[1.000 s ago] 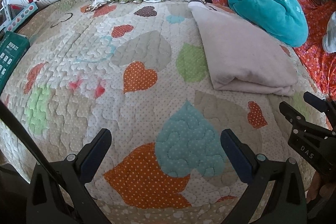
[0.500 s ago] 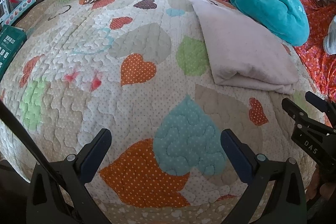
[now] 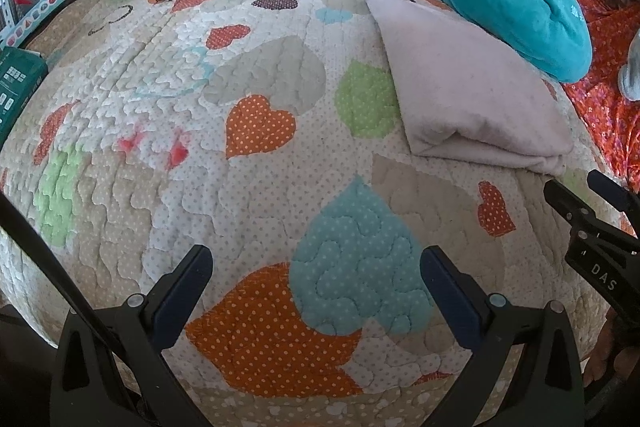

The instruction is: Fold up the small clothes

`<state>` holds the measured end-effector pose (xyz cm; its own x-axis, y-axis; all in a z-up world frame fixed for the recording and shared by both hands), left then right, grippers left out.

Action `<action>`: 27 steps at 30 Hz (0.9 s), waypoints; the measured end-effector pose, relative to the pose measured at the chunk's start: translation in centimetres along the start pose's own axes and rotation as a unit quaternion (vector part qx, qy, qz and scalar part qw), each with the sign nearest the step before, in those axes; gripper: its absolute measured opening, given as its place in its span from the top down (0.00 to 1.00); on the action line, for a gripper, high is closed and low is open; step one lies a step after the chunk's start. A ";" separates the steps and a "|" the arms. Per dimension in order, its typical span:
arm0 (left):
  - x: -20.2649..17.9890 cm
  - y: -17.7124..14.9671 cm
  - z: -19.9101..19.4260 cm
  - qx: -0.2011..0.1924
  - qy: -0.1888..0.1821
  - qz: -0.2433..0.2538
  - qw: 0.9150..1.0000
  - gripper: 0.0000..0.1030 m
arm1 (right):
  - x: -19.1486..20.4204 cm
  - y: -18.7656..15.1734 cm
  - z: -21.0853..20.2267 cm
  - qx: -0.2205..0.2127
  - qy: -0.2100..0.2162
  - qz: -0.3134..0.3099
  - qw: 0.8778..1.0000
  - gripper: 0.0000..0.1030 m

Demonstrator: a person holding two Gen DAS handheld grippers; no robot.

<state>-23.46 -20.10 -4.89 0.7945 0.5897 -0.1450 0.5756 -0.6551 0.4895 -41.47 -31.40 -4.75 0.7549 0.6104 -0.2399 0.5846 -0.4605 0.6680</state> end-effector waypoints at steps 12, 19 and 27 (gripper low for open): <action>0.5 0.3 0.1 -0.002 0.002 -0.005 1.000 0.00 | 0.6 -0.1 -0.2 0.001 0.012 -0.002 1.000 0.23; 0.1 0.3 -0.6 -0.022 0.007 0.002 1.000 0.00 | 0.9 -0.1 -0.3 -0.003 0.000 -0.011 1.000 0.22; -0.4 0.5 -1.8 -0.055 0.021 0.020 0.998 0.00 | 2.0 -0.5 0.3 0.009 -0.069 -0.056 0.996 0.20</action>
<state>-23.83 -19.82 -3.06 0.8069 0.5839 -0.0887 0.5164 -0.6246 0.5858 -40.19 -30.15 -5.73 0.7177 0.5642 -0.4081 0.6716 -0.4063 0.6195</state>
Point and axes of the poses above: each gripper's, at about its wrist camera, not at the fingertips, and z roughly the way its jaws point, x to its left, y to its top, the point moved 2 cm from there along z, roughly the way its jaws point, and after that the axes turned 4 degrees about -y, right-handed, at the moved point
